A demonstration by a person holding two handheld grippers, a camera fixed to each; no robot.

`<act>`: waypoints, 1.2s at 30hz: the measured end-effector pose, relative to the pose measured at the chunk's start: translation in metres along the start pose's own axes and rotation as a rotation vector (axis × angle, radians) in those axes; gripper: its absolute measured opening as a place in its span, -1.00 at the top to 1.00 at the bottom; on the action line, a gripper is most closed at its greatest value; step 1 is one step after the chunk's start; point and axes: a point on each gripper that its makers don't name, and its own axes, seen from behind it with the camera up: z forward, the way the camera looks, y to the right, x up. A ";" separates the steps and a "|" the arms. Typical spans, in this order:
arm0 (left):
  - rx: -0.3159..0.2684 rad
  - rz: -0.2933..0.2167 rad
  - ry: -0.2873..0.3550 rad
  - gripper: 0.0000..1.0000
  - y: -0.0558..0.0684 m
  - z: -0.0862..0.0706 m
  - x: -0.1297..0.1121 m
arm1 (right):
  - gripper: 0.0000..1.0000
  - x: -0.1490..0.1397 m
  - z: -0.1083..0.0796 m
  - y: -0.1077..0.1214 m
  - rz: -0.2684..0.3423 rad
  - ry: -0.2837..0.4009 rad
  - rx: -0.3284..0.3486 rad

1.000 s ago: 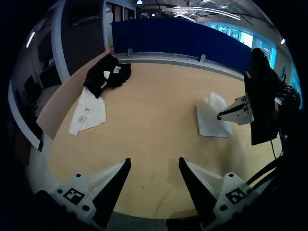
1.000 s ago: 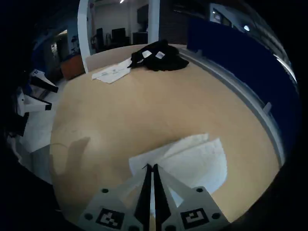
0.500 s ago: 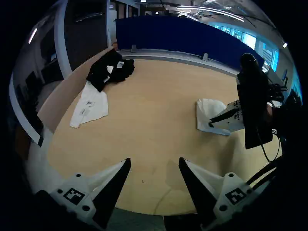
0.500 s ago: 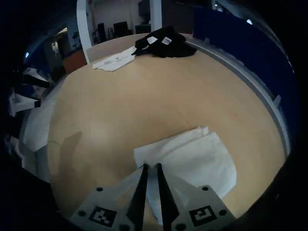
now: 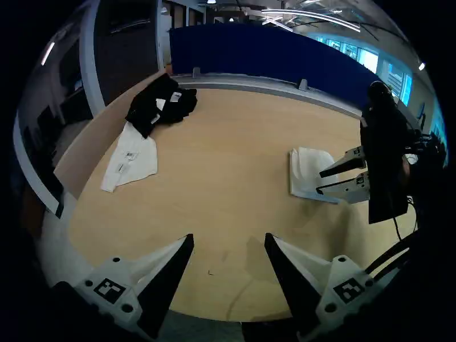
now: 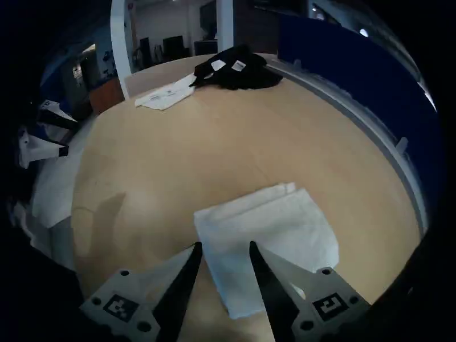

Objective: Fold towel

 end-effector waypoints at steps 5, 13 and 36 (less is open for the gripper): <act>0.000 0.000 0.000 -0.84 0.000 0.003 0.001 | -0.27 -0.012 -0.008 0.001 0.028 -0.003 -0.016; -0.003 0.003 -0.001 -0.84 0.001 0.007 0.000 | -0.27 -0.034 -0.019 0.003 0.068 -0.012 -0.044; -0.017 0.005 -0.001 -0.85 0.008 0.006 0.001 | -0.26 -0.079 -0.031 0.005 0.147 -0.041 -0.124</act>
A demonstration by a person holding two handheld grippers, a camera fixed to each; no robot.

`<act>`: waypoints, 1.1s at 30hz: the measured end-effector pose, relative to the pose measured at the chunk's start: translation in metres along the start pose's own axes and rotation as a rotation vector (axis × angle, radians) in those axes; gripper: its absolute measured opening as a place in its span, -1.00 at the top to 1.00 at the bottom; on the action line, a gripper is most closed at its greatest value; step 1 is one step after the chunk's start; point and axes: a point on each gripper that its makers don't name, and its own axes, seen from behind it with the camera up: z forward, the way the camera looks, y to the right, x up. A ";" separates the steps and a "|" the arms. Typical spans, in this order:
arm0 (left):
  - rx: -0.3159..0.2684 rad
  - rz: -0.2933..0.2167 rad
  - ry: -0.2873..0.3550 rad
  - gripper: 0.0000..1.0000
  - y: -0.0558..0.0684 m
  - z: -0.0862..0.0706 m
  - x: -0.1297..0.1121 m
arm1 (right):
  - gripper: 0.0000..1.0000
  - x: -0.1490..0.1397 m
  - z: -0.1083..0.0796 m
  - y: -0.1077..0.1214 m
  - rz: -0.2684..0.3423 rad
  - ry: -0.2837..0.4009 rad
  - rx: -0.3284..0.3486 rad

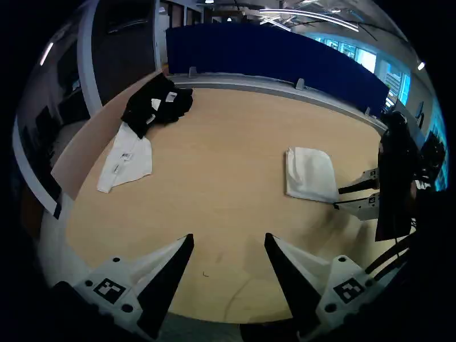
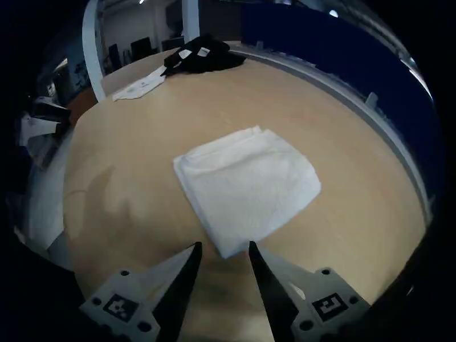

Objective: Fold towel

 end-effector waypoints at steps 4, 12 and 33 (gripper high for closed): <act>0.001 -0.001 0.000 -0.84 0.000 -0.001 0.000 | -0.15 -0.004 0.003 0.001 0.005 -0.006 -0.007; 0.003 -0.007 -0.002 -0.84 -0.001 0.001 -0.002 | 0.36 -0.007 0.008 0.008 0.038 -0.004 -0.031; -0.005 0.000 -0.001 -0.84 0.000 0.000 -0.001 | 0.90 0.015 -0.006 0.019 0.022 0.044 -0.051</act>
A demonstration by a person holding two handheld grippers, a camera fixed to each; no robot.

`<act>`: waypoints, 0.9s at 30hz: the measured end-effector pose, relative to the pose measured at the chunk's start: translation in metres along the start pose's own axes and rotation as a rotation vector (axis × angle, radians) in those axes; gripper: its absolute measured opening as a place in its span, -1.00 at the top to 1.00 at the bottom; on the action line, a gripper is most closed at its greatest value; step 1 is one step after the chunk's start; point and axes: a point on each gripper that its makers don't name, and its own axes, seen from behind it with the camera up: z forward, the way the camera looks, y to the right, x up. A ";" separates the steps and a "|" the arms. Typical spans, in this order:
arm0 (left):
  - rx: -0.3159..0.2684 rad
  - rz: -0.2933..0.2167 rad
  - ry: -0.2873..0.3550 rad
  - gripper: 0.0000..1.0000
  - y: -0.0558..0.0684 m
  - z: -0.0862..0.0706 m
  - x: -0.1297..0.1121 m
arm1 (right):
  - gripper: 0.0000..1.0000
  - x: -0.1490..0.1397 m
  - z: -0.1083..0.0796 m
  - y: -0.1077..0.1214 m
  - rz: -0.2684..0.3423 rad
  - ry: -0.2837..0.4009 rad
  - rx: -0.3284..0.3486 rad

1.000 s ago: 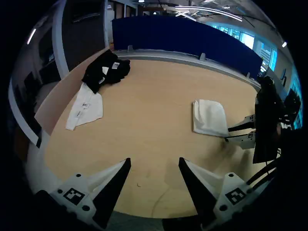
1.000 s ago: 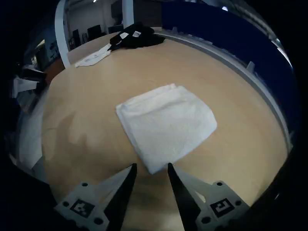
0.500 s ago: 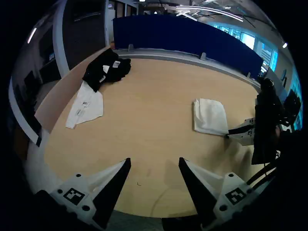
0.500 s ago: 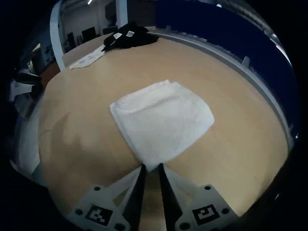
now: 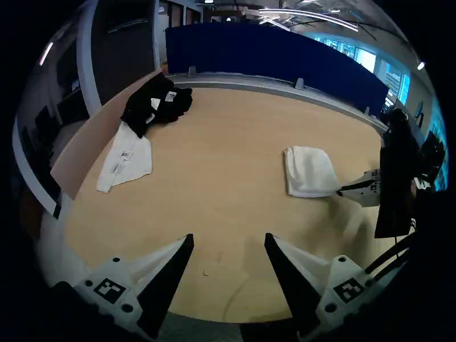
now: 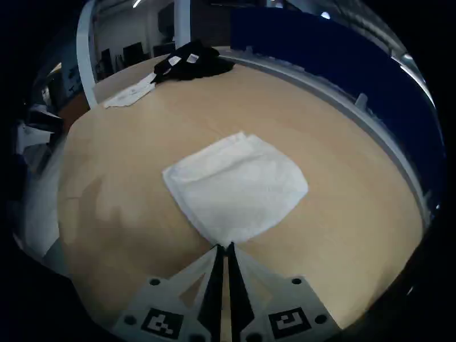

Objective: Fold towel

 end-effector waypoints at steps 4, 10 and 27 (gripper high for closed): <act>-0.005 0.001 0.006 -0.84 0.001 0.000 0.003 | 0.90 0.022 -0.011 0.007 -0.004 0.026 -0.004; -0.016 0.011 0.023 -0.84 0.006 -0.001 0.013 | 0.90 0.063 -0.032 0.018 -0.035 0.078 -0.018; -0.050 0.039 0.068 -0.84 0.023 -0.006 0.043 | 0.90 0.142 -0.108 0.035 -0.144 0.167 -0.063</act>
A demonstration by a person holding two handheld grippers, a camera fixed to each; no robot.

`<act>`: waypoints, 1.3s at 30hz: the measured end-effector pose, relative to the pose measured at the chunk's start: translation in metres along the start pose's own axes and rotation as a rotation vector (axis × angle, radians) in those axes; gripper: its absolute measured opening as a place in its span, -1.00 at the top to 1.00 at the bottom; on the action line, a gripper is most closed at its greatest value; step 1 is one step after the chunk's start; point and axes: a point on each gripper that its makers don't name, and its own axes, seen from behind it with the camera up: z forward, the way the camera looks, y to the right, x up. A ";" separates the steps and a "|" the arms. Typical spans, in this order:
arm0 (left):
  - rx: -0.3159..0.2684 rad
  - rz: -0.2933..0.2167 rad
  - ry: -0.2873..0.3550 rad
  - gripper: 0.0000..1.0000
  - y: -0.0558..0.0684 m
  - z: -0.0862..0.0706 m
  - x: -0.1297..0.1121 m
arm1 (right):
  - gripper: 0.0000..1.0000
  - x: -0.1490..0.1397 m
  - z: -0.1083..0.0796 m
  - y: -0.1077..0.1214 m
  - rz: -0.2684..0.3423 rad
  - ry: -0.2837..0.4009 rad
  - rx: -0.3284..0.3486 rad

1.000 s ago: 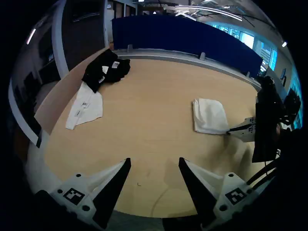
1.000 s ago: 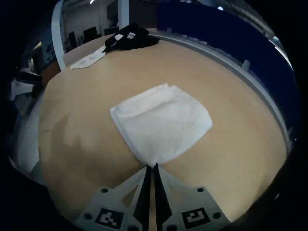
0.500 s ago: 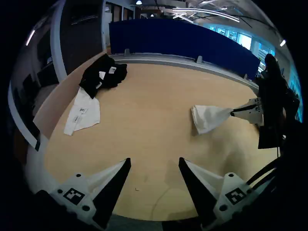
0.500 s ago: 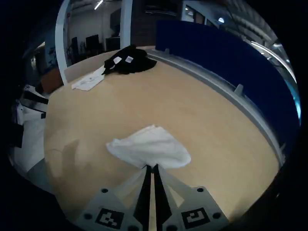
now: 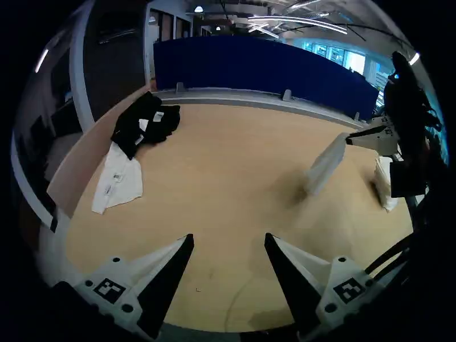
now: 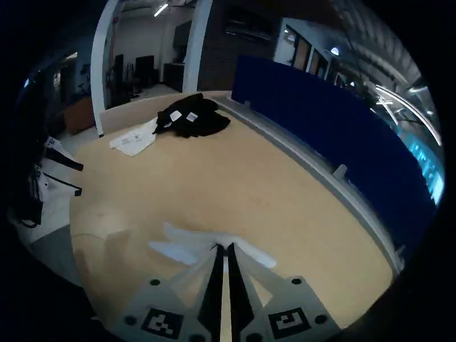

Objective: Fold towel

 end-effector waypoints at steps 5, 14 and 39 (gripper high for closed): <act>-0.014 0.003 0.011 -0.84 0.006 0.003 0.009 | 0.90 0.005 -0.015 0.012 -0.006 0.006 -0.017; -0.022 0.023 0.020 -0.84 0.013 0.009 0.021 | 0.90 0.001 -0.033 0.042 0.024 0.011 -0.051; -0.028 0.042 0.010 -0.84 0.031 0.019 0.031 | 0.90 -0.051 -0.107 0.177 0.115 -0.013 -0.192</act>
